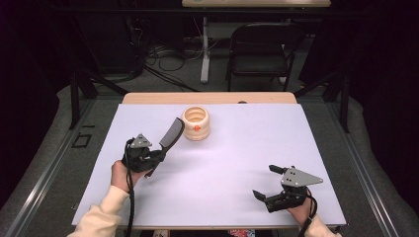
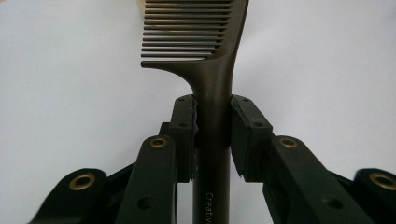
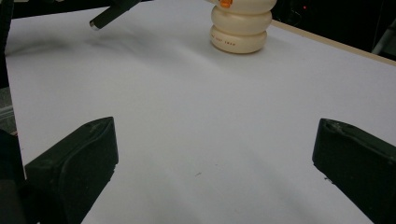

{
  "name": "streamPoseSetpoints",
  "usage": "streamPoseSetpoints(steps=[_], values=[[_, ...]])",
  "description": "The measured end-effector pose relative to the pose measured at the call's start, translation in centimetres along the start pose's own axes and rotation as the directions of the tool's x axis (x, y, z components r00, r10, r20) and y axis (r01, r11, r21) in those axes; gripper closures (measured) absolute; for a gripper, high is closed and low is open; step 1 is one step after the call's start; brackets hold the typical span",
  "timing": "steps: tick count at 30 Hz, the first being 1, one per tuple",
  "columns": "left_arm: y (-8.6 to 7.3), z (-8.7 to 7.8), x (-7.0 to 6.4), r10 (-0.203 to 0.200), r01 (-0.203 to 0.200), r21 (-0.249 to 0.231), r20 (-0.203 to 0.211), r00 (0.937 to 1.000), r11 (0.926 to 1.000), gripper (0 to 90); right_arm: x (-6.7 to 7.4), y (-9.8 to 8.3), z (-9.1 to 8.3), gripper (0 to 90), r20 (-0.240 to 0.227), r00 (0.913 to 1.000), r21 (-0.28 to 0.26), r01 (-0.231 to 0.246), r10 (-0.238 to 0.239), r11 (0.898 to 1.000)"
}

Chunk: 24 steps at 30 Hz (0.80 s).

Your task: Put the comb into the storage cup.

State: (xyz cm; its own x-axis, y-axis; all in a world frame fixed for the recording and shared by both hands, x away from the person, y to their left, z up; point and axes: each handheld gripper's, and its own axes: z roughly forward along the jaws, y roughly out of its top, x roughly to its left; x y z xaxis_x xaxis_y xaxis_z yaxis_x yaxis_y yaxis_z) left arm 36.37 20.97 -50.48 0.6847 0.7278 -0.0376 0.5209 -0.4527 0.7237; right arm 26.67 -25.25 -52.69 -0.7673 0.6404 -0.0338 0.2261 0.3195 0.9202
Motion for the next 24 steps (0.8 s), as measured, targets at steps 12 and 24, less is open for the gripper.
streamPoseSetpoints(steps=[12,24], values=[[-0.08,0.08,0.31,-0.013,0.013,-0.019,-0.004,0.9999,0.9997,72.3,0.0,-0.01,0.04,0.0,-0.001,1.0,0.003,-0.002,0.002,1.0],[-0.11,0.08,0.63,-0.029,0.029,-0.049,-0.01,0.9995,0.9984,72.3,-0.02,-0.02,0.05,0.0,-0.002,1.0,0.003,-0.003,0.003,1.0]])
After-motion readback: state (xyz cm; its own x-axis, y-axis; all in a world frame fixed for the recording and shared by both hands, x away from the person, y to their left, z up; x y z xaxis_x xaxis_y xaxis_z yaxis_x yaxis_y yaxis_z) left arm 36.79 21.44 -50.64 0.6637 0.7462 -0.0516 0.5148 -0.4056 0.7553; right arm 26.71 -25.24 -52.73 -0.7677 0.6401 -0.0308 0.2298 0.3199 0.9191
